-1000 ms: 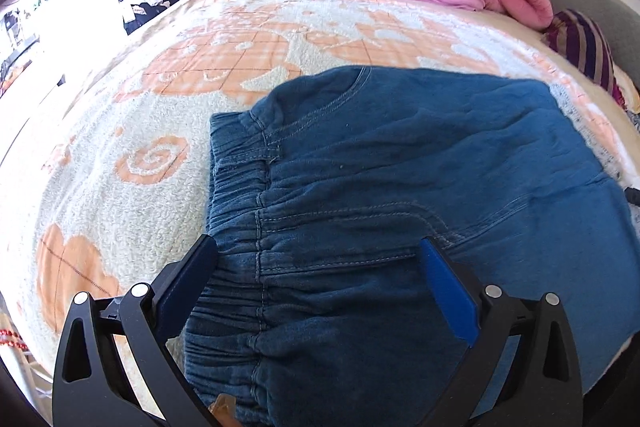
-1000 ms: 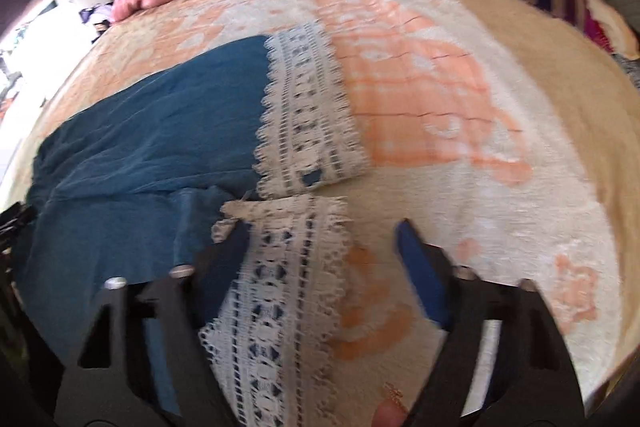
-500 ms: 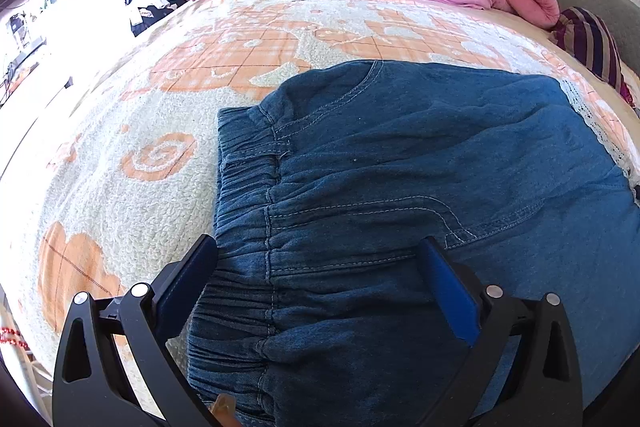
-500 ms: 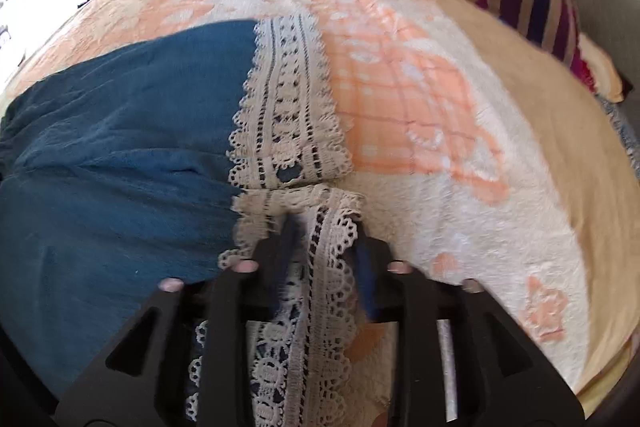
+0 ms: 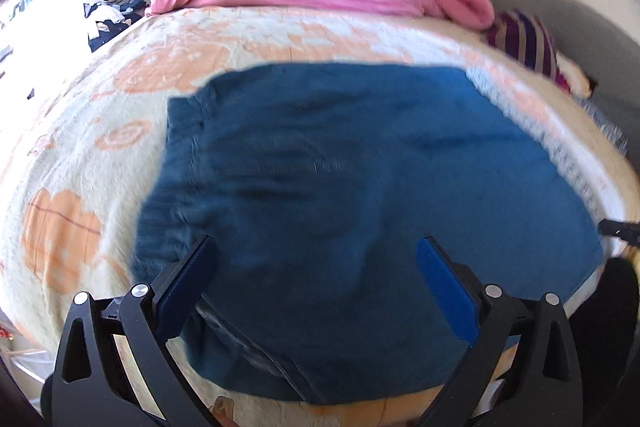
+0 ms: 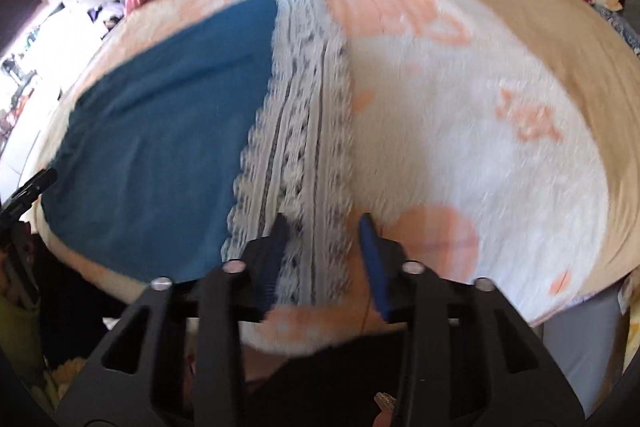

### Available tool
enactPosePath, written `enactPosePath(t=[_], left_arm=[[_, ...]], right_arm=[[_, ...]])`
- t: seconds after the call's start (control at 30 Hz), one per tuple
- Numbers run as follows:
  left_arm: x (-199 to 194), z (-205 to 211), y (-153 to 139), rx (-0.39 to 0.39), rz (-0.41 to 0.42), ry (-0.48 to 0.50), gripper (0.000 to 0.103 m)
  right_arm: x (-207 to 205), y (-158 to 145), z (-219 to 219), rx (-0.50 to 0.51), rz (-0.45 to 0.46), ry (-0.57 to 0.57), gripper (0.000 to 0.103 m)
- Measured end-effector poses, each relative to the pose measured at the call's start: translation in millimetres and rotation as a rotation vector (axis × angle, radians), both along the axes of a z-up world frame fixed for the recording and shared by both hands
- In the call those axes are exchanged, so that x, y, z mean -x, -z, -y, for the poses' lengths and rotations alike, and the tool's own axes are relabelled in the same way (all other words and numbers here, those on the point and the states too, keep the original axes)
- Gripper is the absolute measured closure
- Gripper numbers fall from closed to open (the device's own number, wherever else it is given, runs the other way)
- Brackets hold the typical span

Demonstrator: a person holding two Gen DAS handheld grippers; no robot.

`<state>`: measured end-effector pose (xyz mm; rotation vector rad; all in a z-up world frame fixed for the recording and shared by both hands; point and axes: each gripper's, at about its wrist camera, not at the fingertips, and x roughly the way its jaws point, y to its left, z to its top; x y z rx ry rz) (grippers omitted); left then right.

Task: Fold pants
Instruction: 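Grasp the white lace trim edge with the right gripper and tug it, then grasp the denim with the left gripper while the right gripper grasps the pants beside it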

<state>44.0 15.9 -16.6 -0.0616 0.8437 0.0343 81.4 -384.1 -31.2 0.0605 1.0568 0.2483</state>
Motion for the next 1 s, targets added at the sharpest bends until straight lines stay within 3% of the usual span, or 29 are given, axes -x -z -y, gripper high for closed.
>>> enactPosePath(t=[0.03, 0.07, 0.17, 0.23, 0.4, 0.43, 0.5, 0.53, 0.67, 0.87, 1.0], left_arm=[[-2.7, 2.3, 7.6, -0.022, -0.028, -0.008, 0.004], [-3.6, 3.1, 12.1, -0.032, -0.04, -0.013, 0.004], [-5.3, 0.9, 18.9, -0.041, -0.054, -0.025, 0.004], [-4.1, -1.3, 20.3, -0.041, -0.052, -0.024, 0.004], [-3.9, -2.4, 20.7, -0.05, -0.055, -0.019, 0.004], [-3.5, -3.0, 18.8, -0.046, -0.057, -0.015, 0.004], [-1.2, -5.1, 12.8, -0.023, -0.053, -0.007, 0.004], [0.2, -7.0, 5.5, -0.01, -0.033, -0.005, 0.004], [0.7, -8.5, -11.5, -0.029, 0.016, -0.016, 0.004], [-6.9, -15.3, 3.2, -0.05, -0.041, -0.036, 0.004], [-10.0, -17.6, 8.7, -0.067, -0.05, -0.024, 0.004]], right_arm=[[5.4, 0.5, -3.7, 0.011, 0.003, -0.012, 0.085], [10.0, 0.2, -9.4, 0.02, 0.012, -0.033, 0.099], [15.4, -7.6, -6.3, 0.086, 0.05, -0.014, 0.099], [16.7, -7.9, 1.7, 0.067, 0.039, 0.002, 0.098], [18.8, -0.9, 5.8, 0.084, 0.017, 0.03, 0.086], [20.3, -7.3, 7.0, 0.106, 0.043, 0.052, 0.078], [22.9, -22.8, 2.8, 0.127, 0.116, 0.063, 0.076], [22.9, -31.7, -4.0, 0.114, 0.149, 0.037, 0.075], [12.7, -42.9, -48.9, 0.067, 0.198, -0.101, 0.055], [-21.2, -22.0, -132.2, 0.021, 0.133, -0.304, 0.048], [-34.9, 1.0, -158.8, 0.085, 0.082, -0.322, 0.04]])
